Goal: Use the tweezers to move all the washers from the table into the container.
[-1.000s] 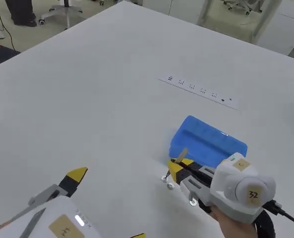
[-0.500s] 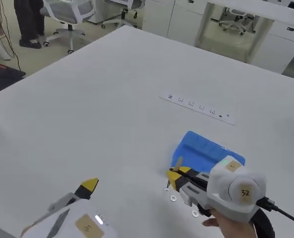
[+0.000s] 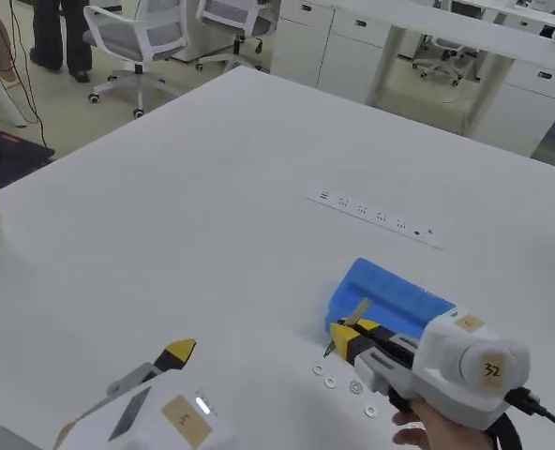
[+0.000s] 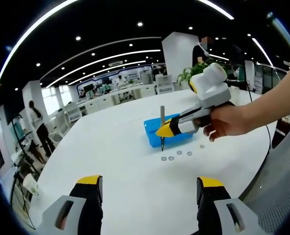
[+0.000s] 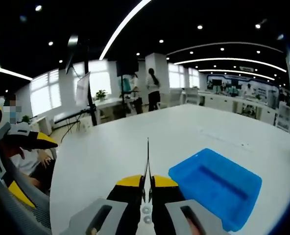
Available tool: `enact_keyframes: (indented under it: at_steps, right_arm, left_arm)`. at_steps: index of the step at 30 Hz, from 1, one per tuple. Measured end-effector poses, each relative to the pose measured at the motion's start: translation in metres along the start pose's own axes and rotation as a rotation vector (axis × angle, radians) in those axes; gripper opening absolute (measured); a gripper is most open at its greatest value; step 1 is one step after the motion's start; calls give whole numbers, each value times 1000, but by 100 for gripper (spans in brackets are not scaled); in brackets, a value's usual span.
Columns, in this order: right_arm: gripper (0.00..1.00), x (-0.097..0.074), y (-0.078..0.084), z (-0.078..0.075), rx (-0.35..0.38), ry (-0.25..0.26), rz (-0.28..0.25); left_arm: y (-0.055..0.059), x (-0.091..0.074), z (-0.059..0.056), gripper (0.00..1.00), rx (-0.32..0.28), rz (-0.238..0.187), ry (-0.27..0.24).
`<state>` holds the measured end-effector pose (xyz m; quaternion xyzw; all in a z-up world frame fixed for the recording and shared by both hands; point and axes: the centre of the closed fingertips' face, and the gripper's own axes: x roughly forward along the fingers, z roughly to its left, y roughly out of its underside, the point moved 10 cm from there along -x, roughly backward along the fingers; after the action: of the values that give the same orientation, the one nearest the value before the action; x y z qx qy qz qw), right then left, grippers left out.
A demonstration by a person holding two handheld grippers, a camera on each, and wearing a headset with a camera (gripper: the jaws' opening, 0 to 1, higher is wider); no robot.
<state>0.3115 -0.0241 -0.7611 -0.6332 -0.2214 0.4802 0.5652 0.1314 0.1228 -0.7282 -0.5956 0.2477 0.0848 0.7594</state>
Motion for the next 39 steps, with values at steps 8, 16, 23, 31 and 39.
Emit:
enact_keyframes:
  at_steps: [8, 16, 23, 31, 39]
  right_arm:
    - [2, 7, 8, -2, 7, -1, -7]
    - [2, 12, 18, 0, -24, -5, 21]
    - [2, 10, 22, -2, -40, 1, 30]
    - [3, 9, 22, -1, -43, 1, 30]
    - [3, 9, 21, -1, -50, 5, 22]
  left_arm:
    - [1, 1, 0, 79, 3, 9, 3]
    - [0, 1, -1, 77, 2, 8, 15]
    - [1, 2, -1, 77, 5, 16, 16]
    - [0, 2, -2, 77, 7, 19, 15]
    - [1, 2, -2, 76, 10, 21, 13]
